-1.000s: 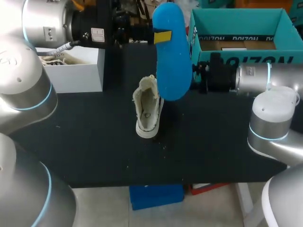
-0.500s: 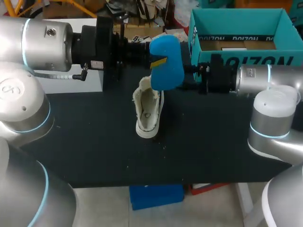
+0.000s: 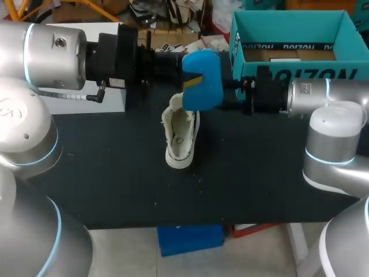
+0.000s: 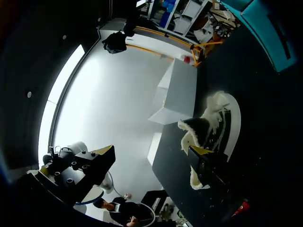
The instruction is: Take the shoe out of the shoebox, open the shoe tongue, remove and reinsert the insole, then place the shoe into the shoebox
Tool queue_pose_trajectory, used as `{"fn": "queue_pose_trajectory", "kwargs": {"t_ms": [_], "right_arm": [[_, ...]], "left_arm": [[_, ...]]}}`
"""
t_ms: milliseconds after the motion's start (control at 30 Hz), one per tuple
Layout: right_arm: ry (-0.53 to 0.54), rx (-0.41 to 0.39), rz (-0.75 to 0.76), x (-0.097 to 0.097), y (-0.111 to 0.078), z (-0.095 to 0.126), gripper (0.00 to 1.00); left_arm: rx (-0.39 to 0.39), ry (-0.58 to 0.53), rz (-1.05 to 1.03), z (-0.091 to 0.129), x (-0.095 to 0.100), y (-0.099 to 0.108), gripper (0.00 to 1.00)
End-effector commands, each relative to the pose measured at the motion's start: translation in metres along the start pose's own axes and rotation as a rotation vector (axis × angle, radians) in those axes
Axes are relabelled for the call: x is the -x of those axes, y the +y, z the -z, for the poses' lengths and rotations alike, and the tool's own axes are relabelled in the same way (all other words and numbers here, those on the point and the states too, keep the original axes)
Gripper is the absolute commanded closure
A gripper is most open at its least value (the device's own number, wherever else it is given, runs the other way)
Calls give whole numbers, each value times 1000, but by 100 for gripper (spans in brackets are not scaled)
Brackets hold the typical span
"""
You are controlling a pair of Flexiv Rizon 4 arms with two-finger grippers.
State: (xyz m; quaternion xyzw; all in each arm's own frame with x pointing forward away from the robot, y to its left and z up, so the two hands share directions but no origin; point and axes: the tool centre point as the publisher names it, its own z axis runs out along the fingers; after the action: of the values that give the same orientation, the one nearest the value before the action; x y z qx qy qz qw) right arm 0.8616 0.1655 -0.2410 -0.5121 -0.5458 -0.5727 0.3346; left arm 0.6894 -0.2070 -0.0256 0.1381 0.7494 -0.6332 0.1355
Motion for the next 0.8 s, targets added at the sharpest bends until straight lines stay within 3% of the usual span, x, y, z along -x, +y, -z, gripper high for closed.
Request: {"fn": "queue_pose_trajectory", "kwargs": {"t_ms": [33,167,200,267,333,367,433,800], "right_arm": [[-1,4,0,0,-1,-1,0],[-1,4,0,0,-1,-1,0],[-1,4,0,0,-1,-1,0],[-1,4,0,0,-1,-1,0],[-1,4,0,0,-1,-1,0],[-1,4,0,0,-1,-1,0],[-1,4,0,0,-1,-1,0],[-1,4,0,0,-1,-1,0]], "left_arm": [[-62,-78,-92,12,-38,23,100],[-37,-109,-273,26,-63,41,100],[-72,-116,-303,28,-69,44,100],[-50,-115,-353,34,-77,53,100],[-75,-117,-368,39,-84,61,100],[-43,-123,-421,41,-86,66,100],[-67,-122,-409,44,-90,74,100],[30,-137,-550,47,-95,142,100]]}}
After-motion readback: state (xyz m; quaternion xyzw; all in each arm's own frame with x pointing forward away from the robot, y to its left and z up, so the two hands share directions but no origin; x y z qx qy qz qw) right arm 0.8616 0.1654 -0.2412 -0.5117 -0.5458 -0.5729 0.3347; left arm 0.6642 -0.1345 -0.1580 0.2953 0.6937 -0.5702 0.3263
